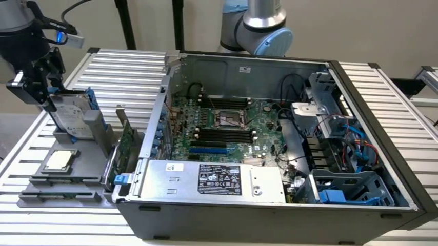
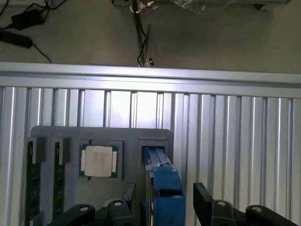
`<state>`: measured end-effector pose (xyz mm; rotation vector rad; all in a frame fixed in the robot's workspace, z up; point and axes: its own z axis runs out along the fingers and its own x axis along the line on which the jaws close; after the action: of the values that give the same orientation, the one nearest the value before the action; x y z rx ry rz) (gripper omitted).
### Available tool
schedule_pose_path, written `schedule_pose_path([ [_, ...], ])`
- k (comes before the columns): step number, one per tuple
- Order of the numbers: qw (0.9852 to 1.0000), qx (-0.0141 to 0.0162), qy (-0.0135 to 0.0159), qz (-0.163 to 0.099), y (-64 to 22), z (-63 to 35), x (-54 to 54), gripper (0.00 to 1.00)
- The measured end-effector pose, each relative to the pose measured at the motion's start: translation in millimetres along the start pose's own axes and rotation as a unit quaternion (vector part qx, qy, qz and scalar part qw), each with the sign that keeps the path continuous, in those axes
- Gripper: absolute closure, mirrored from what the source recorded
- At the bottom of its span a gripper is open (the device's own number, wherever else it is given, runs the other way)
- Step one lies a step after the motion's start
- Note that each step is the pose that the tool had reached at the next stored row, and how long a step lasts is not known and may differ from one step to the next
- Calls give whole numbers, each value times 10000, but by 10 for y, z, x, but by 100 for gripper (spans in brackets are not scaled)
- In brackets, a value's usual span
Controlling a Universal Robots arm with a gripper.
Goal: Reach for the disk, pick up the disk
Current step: 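Pick up the disk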
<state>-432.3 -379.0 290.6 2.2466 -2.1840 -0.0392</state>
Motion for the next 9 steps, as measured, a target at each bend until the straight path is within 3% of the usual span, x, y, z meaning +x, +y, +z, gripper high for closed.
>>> schedule_pose_path([
  [5, 10000, 6, 3, -8, 4, 8, -2, 40],
  [9, 10000, 12, 31, -11, 5, 23, -6, 40],
])
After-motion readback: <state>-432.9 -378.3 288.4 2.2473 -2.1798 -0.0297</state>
